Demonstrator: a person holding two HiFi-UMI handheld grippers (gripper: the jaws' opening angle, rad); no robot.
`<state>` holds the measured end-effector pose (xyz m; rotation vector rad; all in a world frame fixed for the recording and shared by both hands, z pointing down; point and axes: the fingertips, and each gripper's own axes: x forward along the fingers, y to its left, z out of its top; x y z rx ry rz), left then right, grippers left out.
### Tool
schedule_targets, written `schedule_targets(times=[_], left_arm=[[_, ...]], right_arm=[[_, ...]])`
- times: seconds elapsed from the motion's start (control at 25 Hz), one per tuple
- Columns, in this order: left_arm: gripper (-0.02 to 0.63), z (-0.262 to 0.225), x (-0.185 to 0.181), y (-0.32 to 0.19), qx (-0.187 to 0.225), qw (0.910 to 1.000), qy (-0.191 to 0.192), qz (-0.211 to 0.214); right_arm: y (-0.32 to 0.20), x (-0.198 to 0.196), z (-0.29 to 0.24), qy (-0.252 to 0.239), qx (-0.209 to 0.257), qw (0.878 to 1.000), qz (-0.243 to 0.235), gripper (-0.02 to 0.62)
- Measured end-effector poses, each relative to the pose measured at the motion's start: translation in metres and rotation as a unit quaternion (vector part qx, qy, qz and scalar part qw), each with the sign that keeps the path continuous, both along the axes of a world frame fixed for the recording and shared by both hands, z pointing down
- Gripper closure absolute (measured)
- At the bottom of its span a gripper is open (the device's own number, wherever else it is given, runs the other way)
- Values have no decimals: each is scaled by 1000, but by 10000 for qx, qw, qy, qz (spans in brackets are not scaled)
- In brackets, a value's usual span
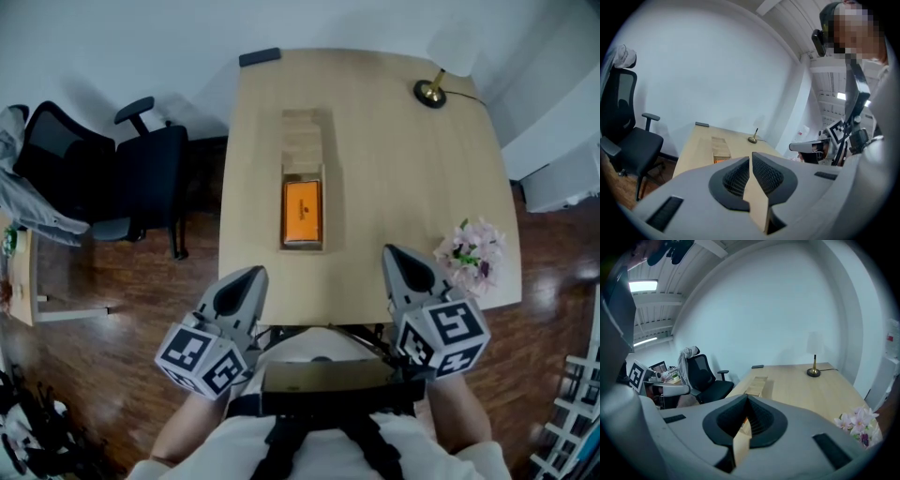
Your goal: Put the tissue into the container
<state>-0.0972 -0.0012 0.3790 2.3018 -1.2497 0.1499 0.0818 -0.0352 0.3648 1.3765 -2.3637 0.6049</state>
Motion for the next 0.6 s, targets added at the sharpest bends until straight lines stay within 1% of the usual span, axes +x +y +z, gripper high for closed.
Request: schedule_targets(times=[0.6], left_arm=[[595,0,5,0,-65,9999,69,134]], right_arm=[[1,2,-1,206,-26,9998,-26,595]])
